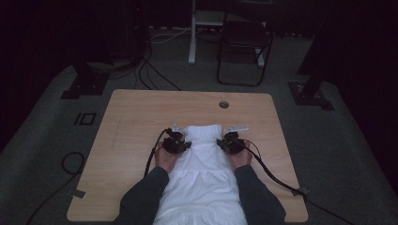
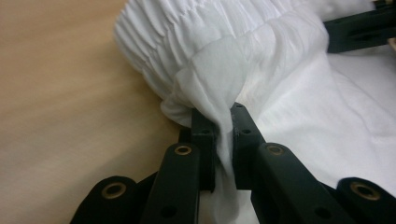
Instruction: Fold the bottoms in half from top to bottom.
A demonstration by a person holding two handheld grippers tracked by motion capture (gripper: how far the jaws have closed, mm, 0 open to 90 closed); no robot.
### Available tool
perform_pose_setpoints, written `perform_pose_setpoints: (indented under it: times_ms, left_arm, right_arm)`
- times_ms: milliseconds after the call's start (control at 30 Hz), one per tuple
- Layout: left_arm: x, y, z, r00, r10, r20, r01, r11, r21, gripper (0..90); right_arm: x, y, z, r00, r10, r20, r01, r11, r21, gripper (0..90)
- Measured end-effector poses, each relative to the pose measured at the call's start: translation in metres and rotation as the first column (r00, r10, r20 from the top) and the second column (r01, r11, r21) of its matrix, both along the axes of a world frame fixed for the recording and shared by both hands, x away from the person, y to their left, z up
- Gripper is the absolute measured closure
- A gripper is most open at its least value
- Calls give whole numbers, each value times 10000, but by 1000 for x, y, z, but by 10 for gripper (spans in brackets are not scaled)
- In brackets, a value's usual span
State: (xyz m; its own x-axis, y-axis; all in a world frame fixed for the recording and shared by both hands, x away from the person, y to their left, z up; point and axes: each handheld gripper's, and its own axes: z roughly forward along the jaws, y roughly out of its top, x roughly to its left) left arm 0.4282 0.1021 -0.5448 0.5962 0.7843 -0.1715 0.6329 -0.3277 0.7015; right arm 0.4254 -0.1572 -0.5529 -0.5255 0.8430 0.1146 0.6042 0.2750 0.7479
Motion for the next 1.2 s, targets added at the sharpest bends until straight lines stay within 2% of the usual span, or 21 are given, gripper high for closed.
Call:
perform_pose_setpoints:
  times_ms: [100,200,333,400,433,467,500,533,600,700,767,867,900,1000,1100,1167,1200]
  left_arm:
    - [11,4,18,9991,114,407,-114,9999,-3,839]
    - [19,3,46,9935,108,1130,-118,9999,83,839]
    - [29,1,89,9777,140,2097,-122,9999,-99,839]
    - [32,0,111,9655,97,2601,-51,9998,-186,839]
    - [33,0,125,9567,73,2910,-18,9998,-189,838]
    - [33,-1,132,9522,79,3053,-13,9998,-219,838]
    - [32,-1,142,9464,113,3227,3,9994,-357,838]
    - [31,-1,148,9448,100,3275,64,9988,-490,838]
    - [28,-1,154,9416,-17,3366,190,9987,-481,837]
    - [15,0,154,9421,-295,3339,477,9978,-463,837]
    - [3,1,151,9431,-596,3272,784,9959,-445,836]
    - [-22,4,147,9373,-1040,3326,1225,9918,-350,836]
    - [-34,5,145,9333,-1252,3366,1445,9890,-329,836]
    - [-62,9,138,9272,-1688,3344,1887,9817,-276,835]
    - [-93,14,122,9263,-2108,3123,2285,9733,-210,832]
    - [-111,15,105,9337,-2369,2686,2520,9675,-228,830]
    - [-120,15,95,9353,-2604,2396,2697,9629,-60,828]
  right_arm:
    - [7,-5,12,9999,-13,167,7,9993,384,862]
    - [16,-7,32,9987,1,504,-34,9979,643,862]
    - [27,-12,69,9939,-106,1094,0,9953,964,862]
    - [30,-15,91,9870,-160,1596,-17,9939,1100,862]
    - [30,-16,104,9818,-201,1886,-13,9936,1130,862]
    - [30,-18,118,9750,-262,2208,-8,9926,1213,862]
    - [29,-18,126,9703,-257,2406,-39,9926,1218,862]
    - [28,-20,138,9651,-222,2608,-93,9929,1189,862]
    - [25,-21,148,9606,-146,2776,-177,9934,1135,862]
    - [14,-24,152,9602,91,2793,-371,9948,951,862]
    - [4,-28,150,9619,263,2723,-562,9932,1023,862]
    - [-20,-35,142,9651,601,2549,-951,9873,1274,861]
    - [-26,-36,140,9650,713,2525,-1056,9866,1247,861]
    - [-53,-38,129,9647,1134,2378,-1413,9845,1035,861]
    - [-83,-38,117,9623,1553,2231,-1782,9802,866,860]
    - [-106,-37,103,9624,1823,2014,-2005,9769,738,860]
    - [-113,-37,97,9625,1907,1929,-2050,9771,565,859]
